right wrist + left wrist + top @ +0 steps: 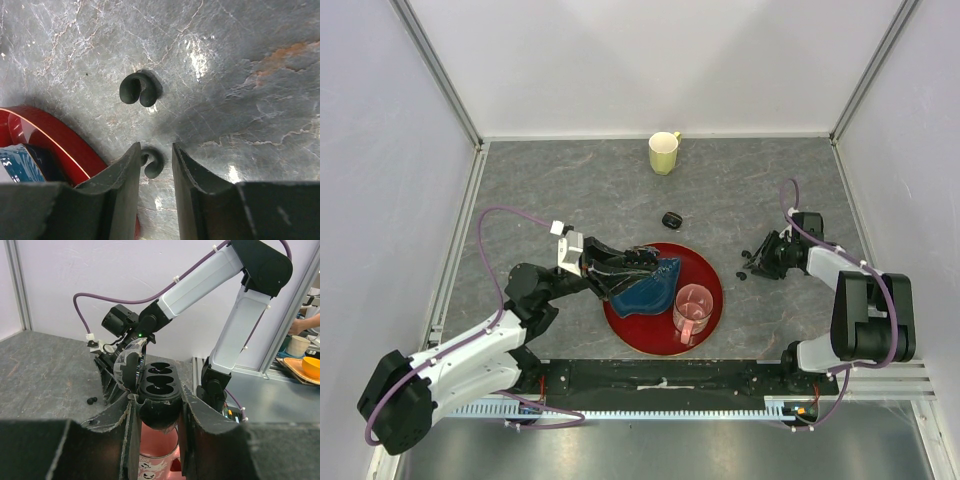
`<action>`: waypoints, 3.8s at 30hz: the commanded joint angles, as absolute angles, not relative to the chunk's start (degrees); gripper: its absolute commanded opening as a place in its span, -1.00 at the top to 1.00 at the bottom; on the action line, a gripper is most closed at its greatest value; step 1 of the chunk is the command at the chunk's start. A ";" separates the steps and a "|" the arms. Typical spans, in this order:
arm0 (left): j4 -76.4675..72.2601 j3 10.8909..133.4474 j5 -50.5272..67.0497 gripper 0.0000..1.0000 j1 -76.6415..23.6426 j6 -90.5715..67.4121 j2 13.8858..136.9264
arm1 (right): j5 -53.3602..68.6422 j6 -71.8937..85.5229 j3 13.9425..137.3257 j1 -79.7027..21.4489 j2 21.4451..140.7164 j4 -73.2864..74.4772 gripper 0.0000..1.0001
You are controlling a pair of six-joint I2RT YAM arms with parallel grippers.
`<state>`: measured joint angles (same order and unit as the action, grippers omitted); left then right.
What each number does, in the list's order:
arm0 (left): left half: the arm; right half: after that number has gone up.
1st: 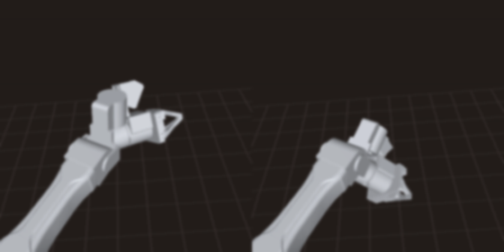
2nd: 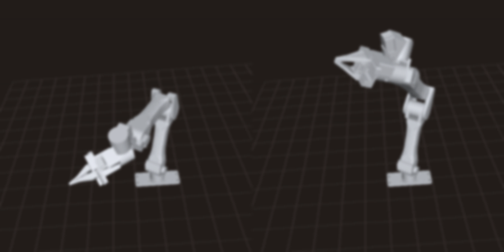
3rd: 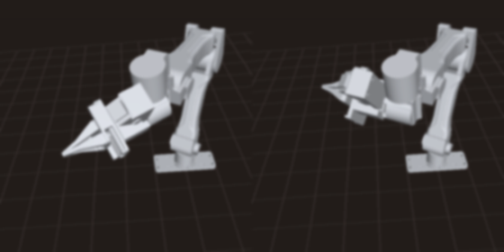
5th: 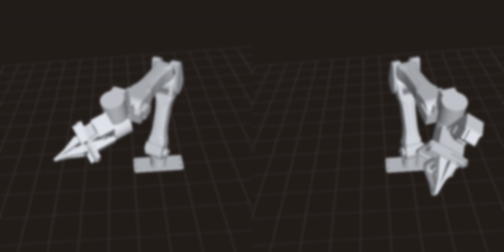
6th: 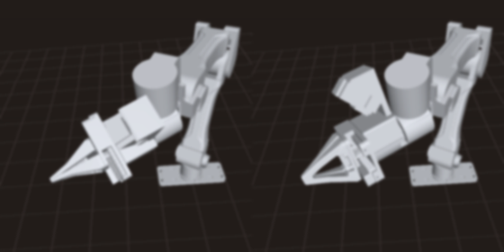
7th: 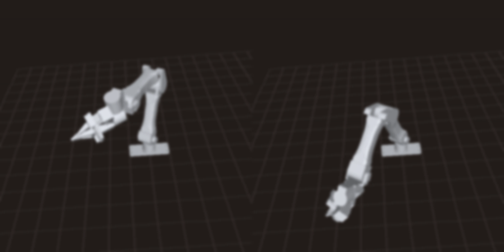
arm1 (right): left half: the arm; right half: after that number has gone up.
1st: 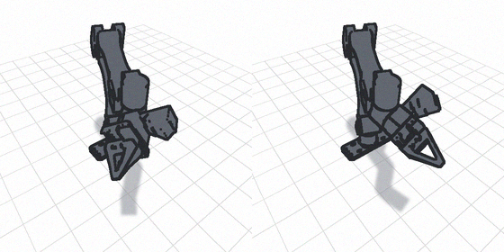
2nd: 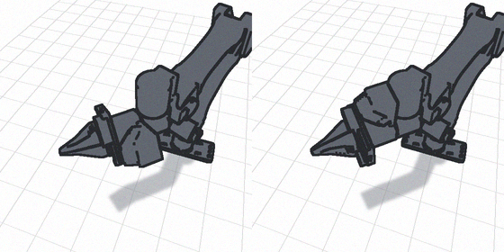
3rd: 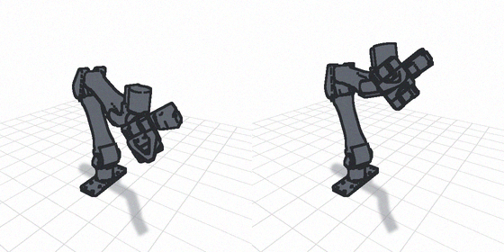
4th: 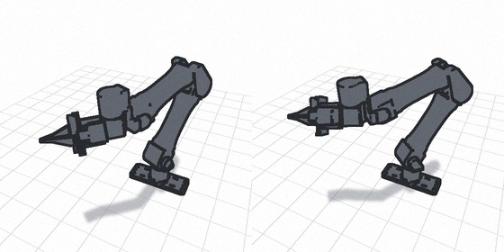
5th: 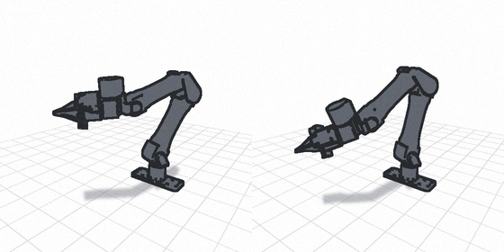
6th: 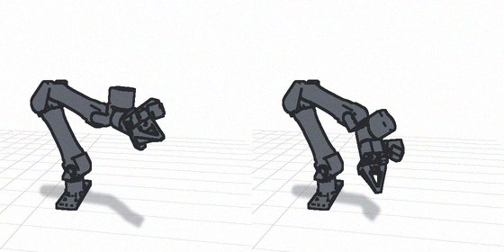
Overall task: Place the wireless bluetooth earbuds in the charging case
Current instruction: Pick up the earbud from the center of the board.
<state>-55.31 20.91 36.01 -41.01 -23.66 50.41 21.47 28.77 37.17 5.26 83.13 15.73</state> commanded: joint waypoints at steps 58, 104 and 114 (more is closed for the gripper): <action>-54.93 20.30 34.72 0.95 -41.22 -24.96 51.59 | 21.62 28.13 32.17 0.79 79.80 11.69 0.37; -54.05 20.21 34.19 0.95 -41.22 -26.19 53.09 | 19.87 26.63 33.31 -6.32 79.28 10.37 0.83; -53.88 20.39 34.19 0.95 -41.31 -26.54 53.61 | 19.33 25.75 34.28 -7.65 80.33 10.99 0.73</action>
<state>-52.38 20.25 34.59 -41.01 -24.71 53.12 20.43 27.20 33.06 -6.79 79.55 9.93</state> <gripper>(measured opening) 0.360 0.132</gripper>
